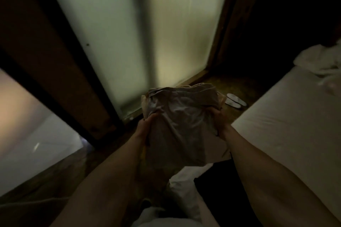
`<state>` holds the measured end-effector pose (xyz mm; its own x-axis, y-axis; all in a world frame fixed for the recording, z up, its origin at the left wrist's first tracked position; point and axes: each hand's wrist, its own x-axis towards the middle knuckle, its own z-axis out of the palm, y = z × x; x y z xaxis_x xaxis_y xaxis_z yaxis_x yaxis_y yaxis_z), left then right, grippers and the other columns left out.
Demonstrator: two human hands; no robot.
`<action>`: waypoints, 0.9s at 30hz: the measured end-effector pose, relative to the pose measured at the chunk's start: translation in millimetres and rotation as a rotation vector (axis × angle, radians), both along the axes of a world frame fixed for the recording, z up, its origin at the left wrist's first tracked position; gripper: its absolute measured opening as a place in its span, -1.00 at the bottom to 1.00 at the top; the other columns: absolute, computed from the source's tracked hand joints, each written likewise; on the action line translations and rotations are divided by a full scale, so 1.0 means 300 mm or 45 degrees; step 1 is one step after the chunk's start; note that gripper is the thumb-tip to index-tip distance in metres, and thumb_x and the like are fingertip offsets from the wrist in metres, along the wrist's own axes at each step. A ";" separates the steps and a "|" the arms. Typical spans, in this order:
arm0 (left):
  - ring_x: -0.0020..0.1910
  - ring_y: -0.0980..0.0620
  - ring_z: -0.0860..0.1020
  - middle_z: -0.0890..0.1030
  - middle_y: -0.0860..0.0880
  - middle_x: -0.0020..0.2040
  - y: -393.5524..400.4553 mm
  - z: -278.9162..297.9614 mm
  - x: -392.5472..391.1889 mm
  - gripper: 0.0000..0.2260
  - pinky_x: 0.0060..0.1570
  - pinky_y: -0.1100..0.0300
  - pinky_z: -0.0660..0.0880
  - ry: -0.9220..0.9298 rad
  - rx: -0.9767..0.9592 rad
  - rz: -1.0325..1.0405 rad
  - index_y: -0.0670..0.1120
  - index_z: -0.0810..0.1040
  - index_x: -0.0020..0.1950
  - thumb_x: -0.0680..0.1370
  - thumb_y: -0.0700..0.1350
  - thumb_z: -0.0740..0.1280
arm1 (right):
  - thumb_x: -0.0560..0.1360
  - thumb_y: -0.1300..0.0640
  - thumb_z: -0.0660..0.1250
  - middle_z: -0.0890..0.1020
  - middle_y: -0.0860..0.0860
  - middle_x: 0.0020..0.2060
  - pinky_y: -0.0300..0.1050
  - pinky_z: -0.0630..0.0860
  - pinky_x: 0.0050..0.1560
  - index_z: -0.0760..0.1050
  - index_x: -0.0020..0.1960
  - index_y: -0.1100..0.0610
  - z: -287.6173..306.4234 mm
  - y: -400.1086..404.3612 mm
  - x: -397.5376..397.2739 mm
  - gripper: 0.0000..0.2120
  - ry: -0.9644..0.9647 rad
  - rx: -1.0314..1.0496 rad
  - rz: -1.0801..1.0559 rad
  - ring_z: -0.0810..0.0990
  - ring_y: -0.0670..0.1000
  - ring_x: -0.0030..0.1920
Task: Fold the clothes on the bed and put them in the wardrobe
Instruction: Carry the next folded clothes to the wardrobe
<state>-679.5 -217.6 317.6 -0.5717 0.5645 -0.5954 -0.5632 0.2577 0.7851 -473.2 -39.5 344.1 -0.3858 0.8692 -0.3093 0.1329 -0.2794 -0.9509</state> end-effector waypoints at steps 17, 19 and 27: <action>0.19 -0.15 0.51 0.52 -0.13 0.26 -0.899 0.091 -0.619 -0.19 0.29 -0.01 0.41 0.187 -0.065 0.548 -0.21 0.37 0.41 0.35 0.28 0.45 | 0.56 0.02 0.30 0.50 0.10 0.23 0.00 0.43 0.13 0.33 0.44 0.15 0.024 -0.641 -1.005 -0.51 -0.049 0.052 0.650 0.48 0.09 0.15; 0.21 -0.18 0.51 0.50 -0.15 0.30 -1.007 0.098 -0.694 -0.09 0.32 -0.07 0.41 0.186 -0.084 0.586 -0.19 0.34 0.43 0.29 0.35 0.47 | 0.57 -0.01 0.29 0.50 0.11 0.23 0.01 0.42 0.15 0.33 0.43 0.13 0.035 -0.742 -1.125 -0.52 -0.030 0.058 0.696 0.48 0.10 0.13; 0.20 -0.18 0.53 0.53 -0.16 0.30 -1.368 0.115 -0.954 0.06 0.32 -0.13 0.41 0.238 -0.144 0.796 -0.14 0.37 0.43 0.10 0.45 0.49 | 0.49 -0.05 0.37 0.46 0.16 0.35 -0.02 0.39 0.20 0.31 0.47 0.14 0.096 -1.076 -1.508 -0.38 0.020 0.031 0.886 0.43 0.22 0.32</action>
